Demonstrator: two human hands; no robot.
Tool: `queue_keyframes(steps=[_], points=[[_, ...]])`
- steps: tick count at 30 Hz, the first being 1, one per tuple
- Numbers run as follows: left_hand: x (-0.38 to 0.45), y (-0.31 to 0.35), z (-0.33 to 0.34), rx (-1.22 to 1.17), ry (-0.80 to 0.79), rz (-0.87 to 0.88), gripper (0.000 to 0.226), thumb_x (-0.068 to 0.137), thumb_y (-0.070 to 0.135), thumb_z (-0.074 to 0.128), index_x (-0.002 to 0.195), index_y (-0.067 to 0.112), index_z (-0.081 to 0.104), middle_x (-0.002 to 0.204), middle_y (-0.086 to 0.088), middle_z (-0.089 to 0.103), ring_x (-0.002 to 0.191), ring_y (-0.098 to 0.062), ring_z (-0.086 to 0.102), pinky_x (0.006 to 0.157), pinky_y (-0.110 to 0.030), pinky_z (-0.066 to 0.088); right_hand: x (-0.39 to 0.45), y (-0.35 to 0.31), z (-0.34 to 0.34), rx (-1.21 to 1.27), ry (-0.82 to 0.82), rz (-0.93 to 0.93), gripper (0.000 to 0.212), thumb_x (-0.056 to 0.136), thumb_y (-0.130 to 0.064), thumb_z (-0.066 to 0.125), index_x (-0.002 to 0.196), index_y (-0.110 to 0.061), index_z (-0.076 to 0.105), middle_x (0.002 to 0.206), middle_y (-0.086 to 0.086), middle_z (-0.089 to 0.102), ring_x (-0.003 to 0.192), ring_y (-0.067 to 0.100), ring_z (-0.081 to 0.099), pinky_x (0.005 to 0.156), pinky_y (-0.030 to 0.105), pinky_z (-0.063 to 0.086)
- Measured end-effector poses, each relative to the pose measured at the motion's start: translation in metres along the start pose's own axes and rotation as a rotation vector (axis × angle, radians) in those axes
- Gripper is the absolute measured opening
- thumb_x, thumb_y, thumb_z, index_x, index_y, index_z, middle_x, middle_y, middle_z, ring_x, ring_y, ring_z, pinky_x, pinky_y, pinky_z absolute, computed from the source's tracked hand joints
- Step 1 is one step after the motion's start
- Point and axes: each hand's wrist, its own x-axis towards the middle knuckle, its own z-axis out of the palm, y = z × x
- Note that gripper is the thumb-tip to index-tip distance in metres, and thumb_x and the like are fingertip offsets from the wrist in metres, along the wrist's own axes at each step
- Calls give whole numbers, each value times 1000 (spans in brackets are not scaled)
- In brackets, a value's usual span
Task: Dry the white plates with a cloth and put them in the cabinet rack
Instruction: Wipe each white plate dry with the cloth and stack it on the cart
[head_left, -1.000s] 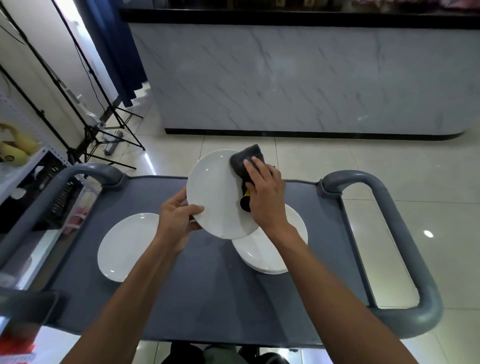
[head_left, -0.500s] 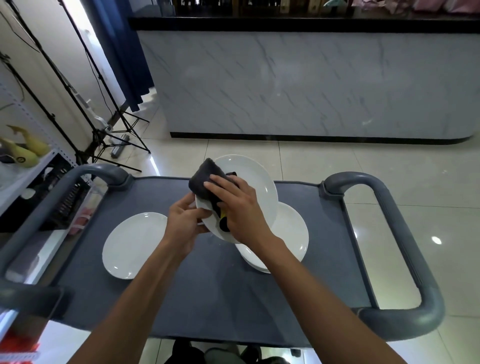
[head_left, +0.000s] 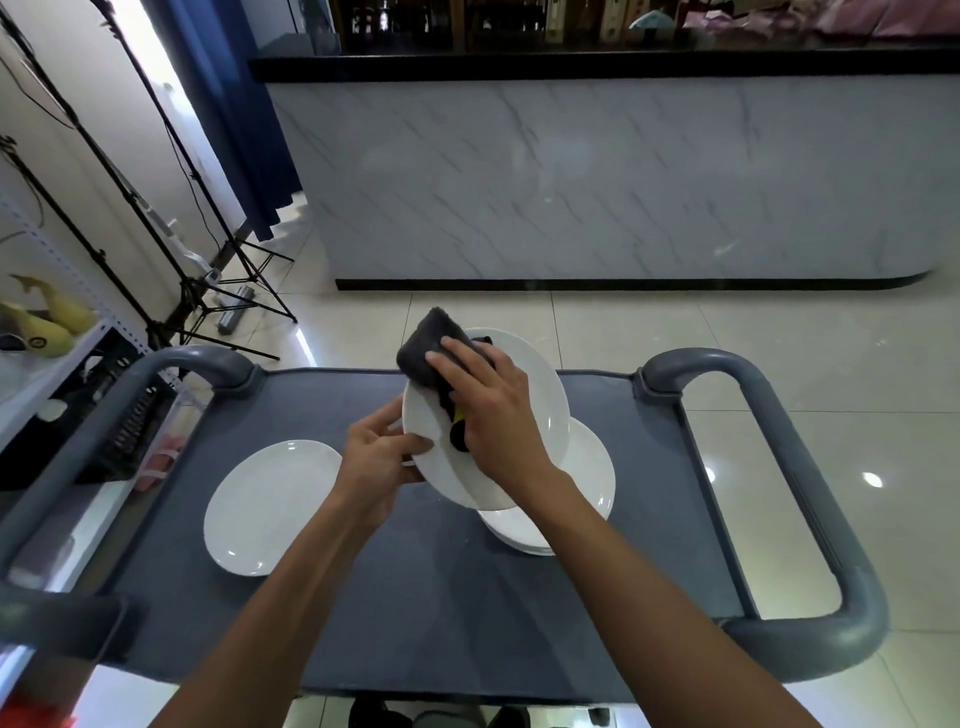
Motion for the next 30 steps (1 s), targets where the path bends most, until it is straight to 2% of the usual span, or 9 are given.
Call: queue_keyframes(steps=[2, 8, 13, 19, 22, 24, 27, 30], points=[[0, 1, 0, -14, 8, 0, 58, 83, -14, 56, 125, 24, 69, 113, -16, 72, 97, -39, 68, 71, -48, 58, 9, 6, -3, -27, 8, 45, 64, 82, 0, 63, 142, -22, 53, 150, 2, 48, 135, 31, 41, 107, 47, 35], [-3, 4, -4, -66, 83, 10, 60, 81, -13, 57, 127, 23, 68, 111, -13, 72, 91, -33, 65, 66, -42, 57, 20, 24, -13, -93, 36, 203, 61, 86, 1, 61, 141, -24, 53, 149, -3, 48, 132, 29, 42, 100, 47, 40], [0, 6, -8, -97, 154, 19, 58, 81, -14, 54, 121, 24, 71, 102, -6, 74, 85, -29, 65, 64, -41, 58, 9, 33, -18, -140, -39, 276, 59, 89, 0, 58, 141, -27, 53, 150, -6, 47, 131, 27, 41, 100, 47, 39], [8, 6, -14, -130, 251, 26, 57, 82, -13, 54, 119, 26, 72, 100, -3, 76, 86, -27, 65, 70, -45, 60, -20, 23, -13, -125, -128, 333, 58, 91, 0, 57, 143, -26, 52, 151, -6, 46, 132, 27, 40, 102, 46, 36], [11, 7, -13, -137, 302, 38, 55, 82, -12, 54, 108, 31, 74, 94, 1, 76, 85, -27, 64, 66, -42, 61, -35, 7, -5, -68, -201, 325, 55, 93, -6, 56, 144, -26, 49, 152, -7, 44, 132, 28, 39, 101, 46, 38], [12, 6, -13, -145, 326, 41, 54, 83, -12, 54, 111, 30, 73, 95, 0, 76, 84, -28, 64, 61, -38, 60, -42, -4, 0, -11, -247, 305, 54, 94, -8, 55, 145, -26, 49, 153, -8, 42, 132, 26, 38, 101, 46, 38], [11, 5, -14, -155, 328, 44, 53, 84, -13, 52, 119, 23, 71, 107, -10, 73, 90, -31, 64, 62, -38, 59, -48, -17, 4, 90, -270, 267, 54, 93, -9, 57, 143, -27, 51, 152, -10, 43, 132, 25, 39, 103, 43, 37], [11, 6, -16, -155, 320, 62, 51, 85, -12, 52, 116, 23, 72, 110, -11, 72, 91, -31, 66, 62, -38, 58, -53, -22, 4, 120, -275, 173, 54, 92, -10, 58, 143, -28, 52, 152, -10, 44, 132, 24, 40, 102, 42, 38]])
